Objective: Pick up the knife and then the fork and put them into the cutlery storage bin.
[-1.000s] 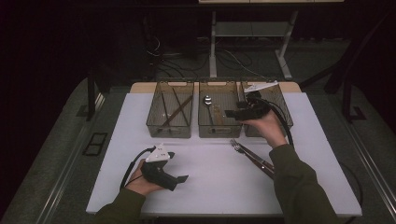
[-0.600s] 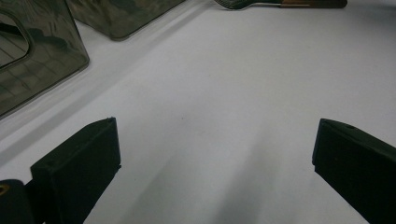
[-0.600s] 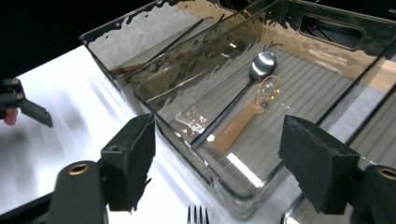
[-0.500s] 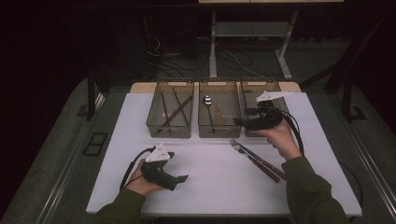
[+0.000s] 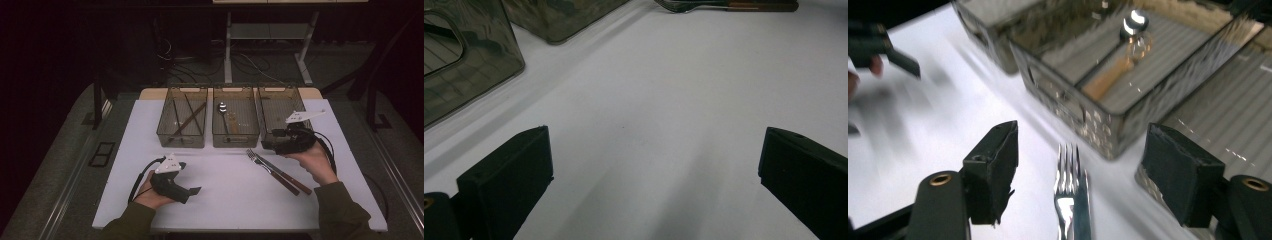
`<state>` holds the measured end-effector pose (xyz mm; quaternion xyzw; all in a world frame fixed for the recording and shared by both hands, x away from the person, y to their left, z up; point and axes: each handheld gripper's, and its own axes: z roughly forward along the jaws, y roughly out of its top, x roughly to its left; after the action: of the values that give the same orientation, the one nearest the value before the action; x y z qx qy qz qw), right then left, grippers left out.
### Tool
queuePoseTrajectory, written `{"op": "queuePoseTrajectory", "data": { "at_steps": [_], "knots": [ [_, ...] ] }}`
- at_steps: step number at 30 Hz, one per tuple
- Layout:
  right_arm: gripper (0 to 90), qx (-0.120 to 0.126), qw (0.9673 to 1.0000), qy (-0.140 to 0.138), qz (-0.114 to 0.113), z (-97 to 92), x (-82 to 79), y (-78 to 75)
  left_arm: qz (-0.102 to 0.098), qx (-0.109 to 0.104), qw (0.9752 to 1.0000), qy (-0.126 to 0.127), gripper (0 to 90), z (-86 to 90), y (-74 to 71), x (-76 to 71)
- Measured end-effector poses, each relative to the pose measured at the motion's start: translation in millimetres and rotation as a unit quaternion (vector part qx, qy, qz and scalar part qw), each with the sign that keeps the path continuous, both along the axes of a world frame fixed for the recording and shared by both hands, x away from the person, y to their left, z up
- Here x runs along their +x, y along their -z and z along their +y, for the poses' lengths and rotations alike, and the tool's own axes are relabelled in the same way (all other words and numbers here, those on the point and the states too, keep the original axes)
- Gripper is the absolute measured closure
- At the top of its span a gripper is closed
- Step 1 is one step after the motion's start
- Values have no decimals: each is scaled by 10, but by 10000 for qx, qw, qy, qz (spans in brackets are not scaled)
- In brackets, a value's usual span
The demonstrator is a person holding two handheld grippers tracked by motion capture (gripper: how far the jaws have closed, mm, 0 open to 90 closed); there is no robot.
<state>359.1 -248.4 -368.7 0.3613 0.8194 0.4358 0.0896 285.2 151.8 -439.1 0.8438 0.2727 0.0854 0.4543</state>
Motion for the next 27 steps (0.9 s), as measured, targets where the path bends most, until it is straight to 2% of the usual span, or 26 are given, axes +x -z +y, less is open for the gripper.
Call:
{"op": "queuePoseTrajectory", "data": {
  "at_steps": [2, 8, 14, 17, 23, 27],
  "knots": [
    [322, -157, 9999, -10, -1, -23, -31, 10, 3, 6, 10000, -9, 6, 4, -2, -5],
    [327, -258, 9996, 38, 134, -136, -119, 49, -29, -20, 10000, 23, 6, 14, -11, -18],
    [335, -476, 9986, 29, 240, -232, -197, 89, -37, -12, 10000, 62, 6, 36, -16, -47],
    [339, -661, 9973, -3, 319, -264, -225, 106, -19, 4, 10000, 60, 6, 39, -14, -45],
    [356, -823, 9950, -144, 538, -290, -289, 117, -23, 0, 10000, 68, 6, 39, -16, -48],
    [357, -1061, 9919, -190, 666, -291, -328, 147, -16, 5, 10000, 72, 6, 37, -12, -45]
  ]
}}
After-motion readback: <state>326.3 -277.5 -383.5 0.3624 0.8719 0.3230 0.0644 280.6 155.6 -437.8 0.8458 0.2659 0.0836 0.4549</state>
